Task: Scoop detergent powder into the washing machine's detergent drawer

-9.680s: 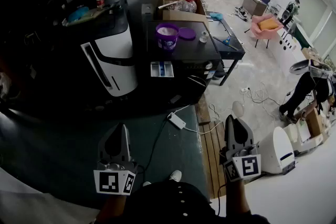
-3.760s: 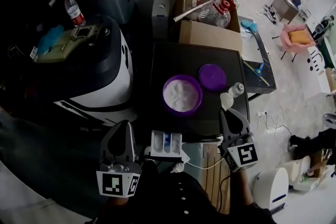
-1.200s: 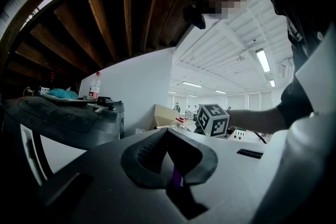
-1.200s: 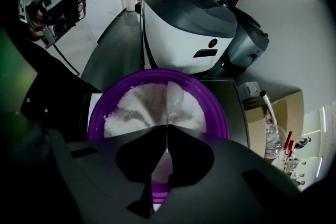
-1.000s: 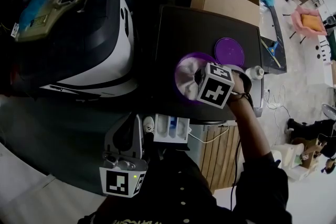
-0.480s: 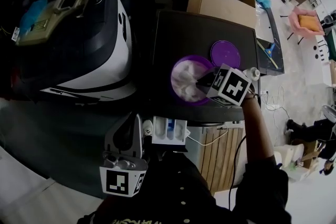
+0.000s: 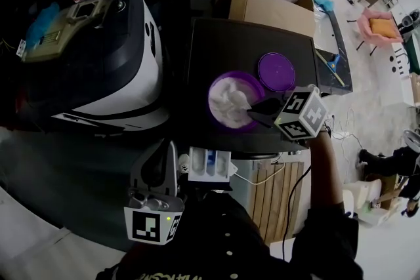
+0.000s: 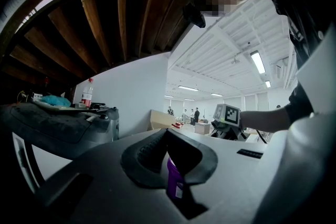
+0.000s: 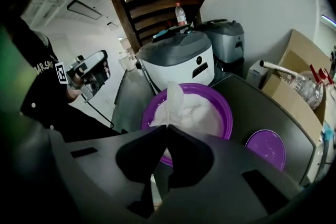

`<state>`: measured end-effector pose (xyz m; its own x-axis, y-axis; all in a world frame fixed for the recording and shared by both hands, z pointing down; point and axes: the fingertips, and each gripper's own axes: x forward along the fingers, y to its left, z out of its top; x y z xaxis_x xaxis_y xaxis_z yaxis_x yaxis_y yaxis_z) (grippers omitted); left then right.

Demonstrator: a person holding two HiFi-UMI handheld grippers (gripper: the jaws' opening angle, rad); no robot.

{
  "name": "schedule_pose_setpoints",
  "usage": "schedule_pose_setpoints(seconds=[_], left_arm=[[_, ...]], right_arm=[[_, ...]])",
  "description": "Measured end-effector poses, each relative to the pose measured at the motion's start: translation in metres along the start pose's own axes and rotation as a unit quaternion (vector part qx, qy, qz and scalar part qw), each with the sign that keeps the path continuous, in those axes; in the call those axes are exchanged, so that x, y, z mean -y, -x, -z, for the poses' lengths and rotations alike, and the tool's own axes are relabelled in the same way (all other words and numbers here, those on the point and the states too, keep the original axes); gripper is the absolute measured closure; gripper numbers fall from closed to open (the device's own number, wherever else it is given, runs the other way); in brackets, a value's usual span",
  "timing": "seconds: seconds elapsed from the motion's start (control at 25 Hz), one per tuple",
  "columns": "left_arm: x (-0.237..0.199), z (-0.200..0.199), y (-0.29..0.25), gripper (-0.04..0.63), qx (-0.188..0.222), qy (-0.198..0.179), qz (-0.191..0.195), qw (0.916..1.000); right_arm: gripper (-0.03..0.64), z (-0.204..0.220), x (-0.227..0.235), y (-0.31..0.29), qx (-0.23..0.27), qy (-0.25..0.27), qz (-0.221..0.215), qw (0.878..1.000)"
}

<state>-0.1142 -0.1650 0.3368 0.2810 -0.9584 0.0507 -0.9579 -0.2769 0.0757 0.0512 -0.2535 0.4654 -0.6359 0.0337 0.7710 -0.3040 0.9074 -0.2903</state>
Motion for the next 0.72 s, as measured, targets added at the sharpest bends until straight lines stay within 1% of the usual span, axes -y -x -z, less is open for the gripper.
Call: schedule_pose_setpoints(seconds=[0.12, 0.24, 0.36, 0.48, 0.72], left_arm=[[0.002, -0.003, 0.000, 0.581, 0.004, -0.003, 0.002, 1.0000], [0.004, -0.005, 0.001, 0.581, 0.006, -0.004, 0.003, 1.0000], [0.007, -0.009, 0.001, 0.581, 0.010, -0.007, 0.007, 0.9999], [0.010, -0.013, 0.001, 0.581, 0.014, -0.010, 0.010, 0.9998], [0.011, -0.017, 0.002, 0.581, 0.017, -0.016, 0.012, 0.9996]], right_arm=[[0.584, 0.002, -0.006, 0.009, 0.043, -0.034, -0.017, 0.998], [0.584, 0.003, -0.017, 0.016, 0.086, -0.074, -0.044, 0.993], [0.584, 0.005, -0.025, 0.021, 0.117, -0.100, -0.055, 0.987], [0.584, 0.006, -0.032, 0.031, 0.152, -0.121, -0.050, 0.980], [0.584, 0.009, -0.052, 0.060, 0.215, -0.141, -0.014, 0.966]])
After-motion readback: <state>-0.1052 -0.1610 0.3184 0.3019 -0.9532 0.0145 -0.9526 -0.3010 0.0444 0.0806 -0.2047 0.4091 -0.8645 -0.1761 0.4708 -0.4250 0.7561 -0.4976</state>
